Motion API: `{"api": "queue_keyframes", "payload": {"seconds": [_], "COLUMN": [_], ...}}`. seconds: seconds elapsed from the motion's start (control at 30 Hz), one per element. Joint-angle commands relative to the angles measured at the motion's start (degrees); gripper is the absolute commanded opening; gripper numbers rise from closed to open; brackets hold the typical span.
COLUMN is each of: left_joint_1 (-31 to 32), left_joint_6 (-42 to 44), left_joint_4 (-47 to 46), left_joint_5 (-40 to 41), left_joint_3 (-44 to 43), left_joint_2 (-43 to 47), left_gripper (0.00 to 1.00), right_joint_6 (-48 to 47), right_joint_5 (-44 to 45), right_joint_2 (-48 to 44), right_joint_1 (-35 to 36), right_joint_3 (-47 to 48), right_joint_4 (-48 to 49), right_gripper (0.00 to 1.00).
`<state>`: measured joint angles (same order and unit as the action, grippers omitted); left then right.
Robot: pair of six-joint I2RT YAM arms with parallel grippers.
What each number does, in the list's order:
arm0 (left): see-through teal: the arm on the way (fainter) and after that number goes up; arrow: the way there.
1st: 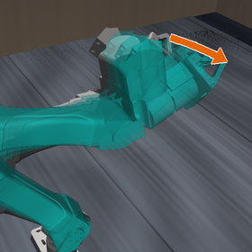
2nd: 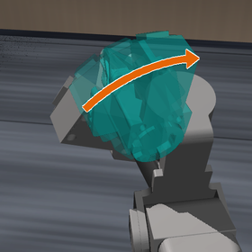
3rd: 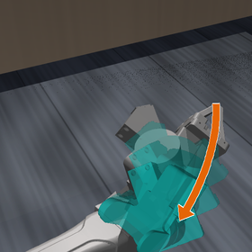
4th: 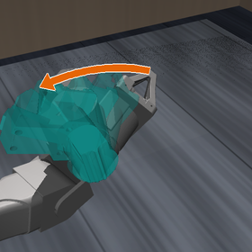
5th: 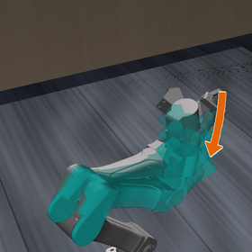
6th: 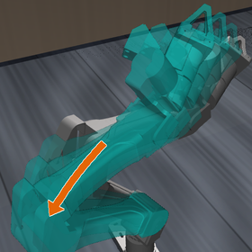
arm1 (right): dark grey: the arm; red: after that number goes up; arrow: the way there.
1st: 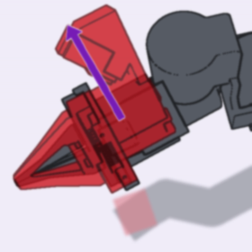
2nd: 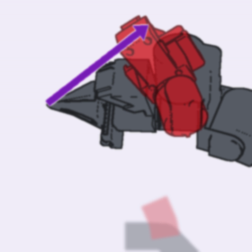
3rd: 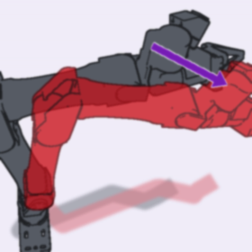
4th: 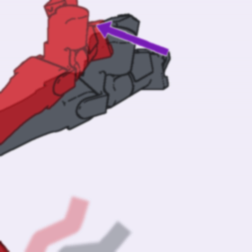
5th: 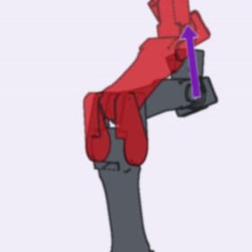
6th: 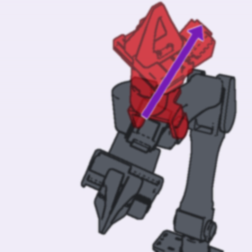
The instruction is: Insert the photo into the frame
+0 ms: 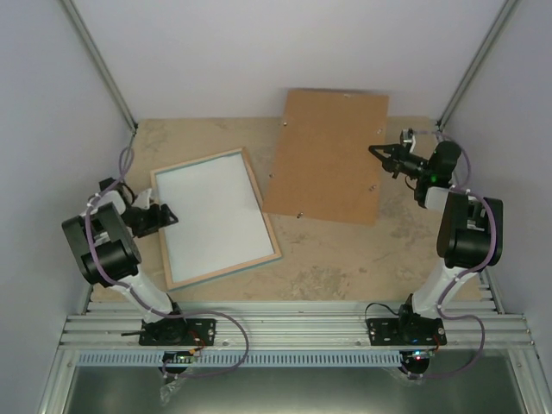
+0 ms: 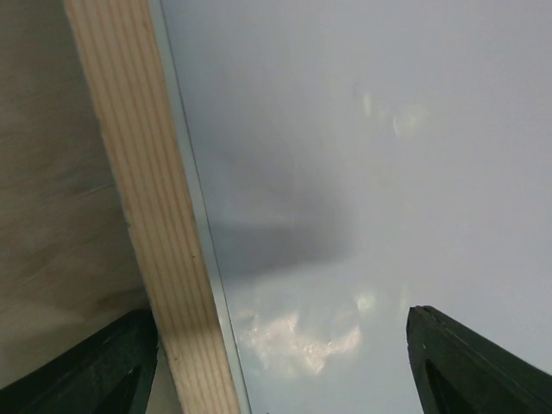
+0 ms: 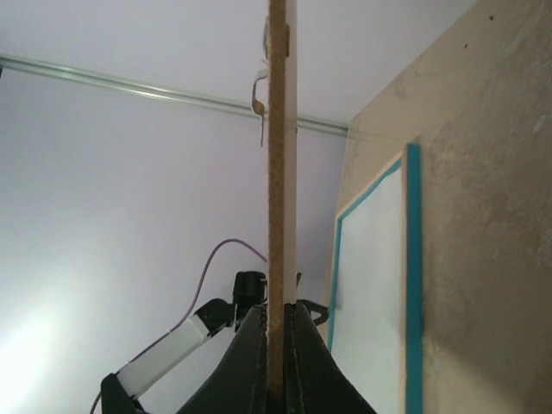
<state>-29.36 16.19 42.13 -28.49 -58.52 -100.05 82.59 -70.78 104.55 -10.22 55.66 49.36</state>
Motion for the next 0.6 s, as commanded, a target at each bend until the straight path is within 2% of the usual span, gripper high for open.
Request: {"api": "queue_keyframes", "payload": {"seconds": [0.0, 0.27, 0.43, 0.57], "left_joint_1": [5.68, 17.48, 18.81, 24.66], "left_joint_6": [-4.24, -8.97, -6.38, -4.11], "left_joint_4": [-3.19, -6.84, -6.75, -4.09], "left_joint_5": [-4.7, -7.0, -5.01, -4.4], "left_joint_3": [-1.67, -4.91, -9.9, -17.85], "left_joint_2": [-1.95, -4.07, 2.39, 4.2], "left_gripper": [0.8, 0.79, 0.83, 0.86], "right_joint_6": [5.68, 7.54, 9.19, 11.76], "right_joint_5": [-3.07, -5.26, -5.68, -4.98], "right_joint_2": [-0.75, -0.52, -0.64, 0.18], "right_joint_1": [-0.38, -0.64, -0.73, 0.42], "right_joint_3": [-1.68, -3.56, -4.41, -5.93], "right_joint_4": [8.81, 11.1, 13.49, 17.16], "right_gripper": [0.0, 0.01, 0.01, 0.01]}}
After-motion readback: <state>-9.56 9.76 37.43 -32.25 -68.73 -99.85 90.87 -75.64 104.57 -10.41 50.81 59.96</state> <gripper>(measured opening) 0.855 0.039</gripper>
